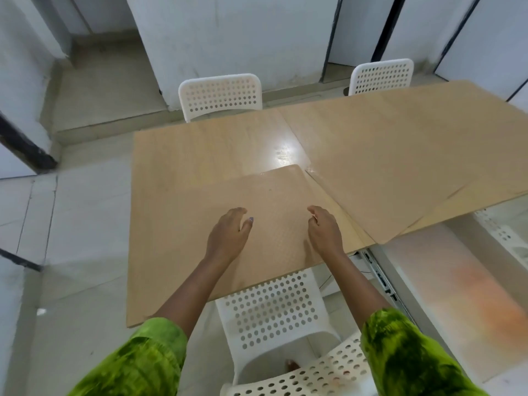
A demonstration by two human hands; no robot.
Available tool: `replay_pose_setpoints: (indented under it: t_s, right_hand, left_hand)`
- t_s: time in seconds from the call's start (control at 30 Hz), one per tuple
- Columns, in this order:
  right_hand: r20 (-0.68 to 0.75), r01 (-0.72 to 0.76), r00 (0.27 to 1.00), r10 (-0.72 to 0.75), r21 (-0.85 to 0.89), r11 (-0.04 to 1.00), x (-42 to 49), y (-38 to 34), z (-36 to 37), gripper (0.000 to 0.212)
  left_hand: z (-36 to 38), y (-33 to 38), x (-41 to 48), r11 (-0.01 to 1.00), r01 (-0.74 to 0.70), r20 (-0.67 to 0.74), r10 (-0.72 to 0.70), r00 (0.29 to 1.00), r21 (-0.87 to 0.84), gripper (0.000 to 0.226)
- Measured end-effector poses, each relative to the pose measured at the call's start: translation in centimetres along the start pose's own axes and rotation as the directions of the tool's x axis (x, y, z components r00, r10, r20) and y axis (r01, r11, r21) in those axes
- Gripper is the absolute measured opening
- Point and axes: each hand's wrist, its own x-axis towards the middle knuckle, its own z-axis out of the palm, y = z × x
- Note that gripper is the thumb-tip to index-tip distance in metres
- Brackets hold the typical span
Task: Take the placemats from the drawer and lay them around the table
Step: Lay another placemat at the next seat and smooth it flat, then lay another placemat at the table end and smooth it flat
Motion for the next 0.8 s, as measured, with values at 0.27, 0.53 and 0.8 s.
replay_pose_setpoints:
  t_s: [0.27, 0.53, 0.8]
  right_hand:
    - [-0.047, -0.081, 0.996, 0.075, -0.126, 0.989, 3.0, 3.7, -4.7, 0.039]
    - [0.164, -0.026, 0.979, 0.125, -0.505, 0.863, 6.8, 8.5, -10.3, 0.041]
    - [0.242, 0.192, 0.97, -0.035, -0.665, 0.722, 6.8, 9.0, -10.2, 0.043]
  left_hand:
    - [3.7, 6.6, 2.5, 0.991, -0.006, 0.088, 0.018, 0.996, -0.137, 0.029]
    - [10.2, 15.2, 6.6, 0.814, 0.296, 0.328, -0.139, 0.934, -0.499, 0.019]
    - [13.4, 20.2, 8.1, 0.466, 0.606, 0.491, -0.354, 0.796, -0.645, 0.02]
